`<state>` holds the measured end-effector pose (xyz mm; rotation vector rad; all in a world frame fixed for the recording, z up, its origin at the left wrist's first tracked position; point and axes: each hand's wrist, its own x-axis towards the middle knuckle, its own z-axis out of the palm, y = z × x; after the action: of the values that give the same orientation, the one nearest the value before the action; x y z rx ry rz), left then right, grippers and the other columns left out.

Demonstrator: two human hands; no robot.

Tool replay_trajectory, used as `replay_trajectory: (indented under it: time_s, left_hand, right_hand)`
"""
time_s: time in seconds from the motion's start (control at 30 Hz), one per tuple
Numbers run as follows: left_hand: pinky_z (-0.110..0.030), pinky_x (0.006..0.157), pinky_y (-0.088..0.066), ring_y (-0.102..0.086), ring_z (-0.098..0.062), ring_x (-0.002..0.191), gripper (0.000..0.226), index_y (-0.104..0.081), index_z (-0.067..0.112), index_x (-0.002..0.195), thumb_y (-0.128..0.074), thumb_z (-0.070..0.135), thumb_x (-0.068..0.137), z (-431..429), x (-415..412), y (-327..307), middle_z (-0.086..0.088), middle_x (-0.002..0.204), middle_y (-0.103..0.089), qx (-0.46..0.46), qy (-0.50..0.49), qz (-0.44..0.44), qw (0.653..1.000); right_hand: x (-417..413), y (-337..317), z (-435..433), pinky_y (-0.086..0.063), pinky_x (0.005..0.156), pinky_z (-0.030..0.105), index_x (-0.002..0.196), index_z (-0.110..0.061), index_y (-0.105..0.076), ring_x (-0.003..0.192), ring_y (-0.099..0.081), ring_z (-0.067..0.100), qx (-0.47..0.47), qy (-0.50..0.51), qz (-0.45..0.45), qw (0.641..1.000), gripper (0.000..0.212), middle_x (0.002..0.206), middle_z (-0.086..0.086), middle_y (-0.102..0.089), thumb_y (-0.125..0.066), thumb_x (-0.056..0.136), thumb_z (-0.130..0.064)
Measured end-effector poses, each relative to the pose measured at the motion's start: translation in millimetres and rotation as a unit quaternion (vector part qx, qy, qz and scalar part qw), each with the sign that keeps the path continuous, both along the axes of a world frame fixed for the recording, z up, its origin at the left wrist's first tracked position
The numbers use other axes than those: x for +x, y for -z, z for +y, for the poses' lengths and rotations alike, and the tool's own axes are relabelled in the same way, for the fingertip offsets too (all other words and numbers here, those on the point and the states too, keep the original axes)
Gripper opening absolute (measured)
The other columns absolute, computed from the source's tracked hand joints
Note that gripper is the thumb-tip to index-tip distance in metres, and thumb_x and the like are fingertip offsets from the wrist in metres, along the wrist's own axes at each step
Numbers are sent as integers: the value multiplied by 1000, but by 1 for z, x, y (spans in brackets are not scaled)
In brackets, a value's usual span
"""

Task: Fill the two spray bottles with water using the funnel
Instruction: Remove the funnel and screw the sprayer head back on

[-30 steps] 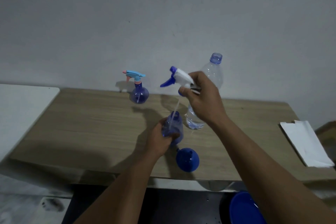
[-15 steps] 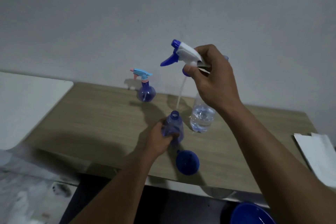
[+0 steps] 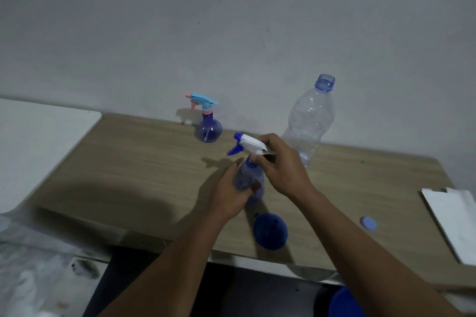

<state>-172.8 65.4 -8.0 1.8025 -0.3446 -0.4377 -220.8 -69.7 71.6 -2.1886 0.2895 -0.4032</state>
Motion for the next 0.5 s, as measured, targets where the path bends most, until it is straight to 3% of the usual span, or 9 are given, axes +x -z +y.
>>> replay_trajectory:
  time_s: [0.07, 0.1, 0.2, 0.3, 0.37, 0.5]
  left_hand:
    - [-30, 87, -55, -64, -17, 105, 43, -59, 19, 124, -73, 11, 84, 0, 1, 1, 0, 114, -67, -10, 2, 7, 1000]
    - [-32, 88, -54, -64, -17, 105, 43, -60, 19, 124, -72, 10, 83, -1, 2, 2, 1, 113, -68, -13, 2, 9, 1000]
    - [-17, 78, -53, -65, -5, 98, 42, -60, 30, 119, -74, 16, 81, 0, 5, 4, 14, 103, -69, -14, 9, 4, 1000]
    - [-27, 83, -55, -66, -12, 101, 43, -59, 25, 123, -74, 16, 84, 1, 7, 6, 4, 108, -70, -6, 17, 17, 1000]
    - [-21, 80, -53, -67, -13, 102, 42, -59, 22, 123, -75, 17, 85, -1, 7, 6, 2, 111, -70, 7, 19, 18, 1000]
    - [-7, 68, -46, -66, -10, 99, 39, -61, 20, 122, -74, 18, 86, -1, 5, 2, 6, 109, -69, 17, 10, 5, 1000]
  right_hand:
    - [0, 7, -3, -52, 71, 34, 103, -20, -62, 81, -64, 15, 20, 19, 14, 1000, 23, 88, -3, -68, -75, 85, -24]
    - [0, 9, -4, -51, 69, 32, 103, -20, -63, 80, -64, 13, 27, 20, 15, 999, 22, 87, -4, -68, -76, 85, -25]
    - [2, 10, -7, -48, 67, 27, 100, -20, -65, 75, -62, 10, 0, -10, 21, 1000, 17, 82, -4, -68, -75, 87, -24]
    - [7, 6, -9, -50, 69, 30, 106, -21, -65, 80, -63, 14, -68, -47, 45, 996, 17, 87, -1, -69, -71, 90, -22]
    - [12, 5, -10, -52, 72, 35, 109, -20, -64, 85, -64, 20, -96, -62, 59, 992, 18, 94, 1, -69, -69, 92, -22]
    - [13, 11, -8, -41, 61, 22, 97, -24, -59, 79, -59, 16, -106, -37, 35, 993, 17, 86, -5, -62, -72, 89, -31]
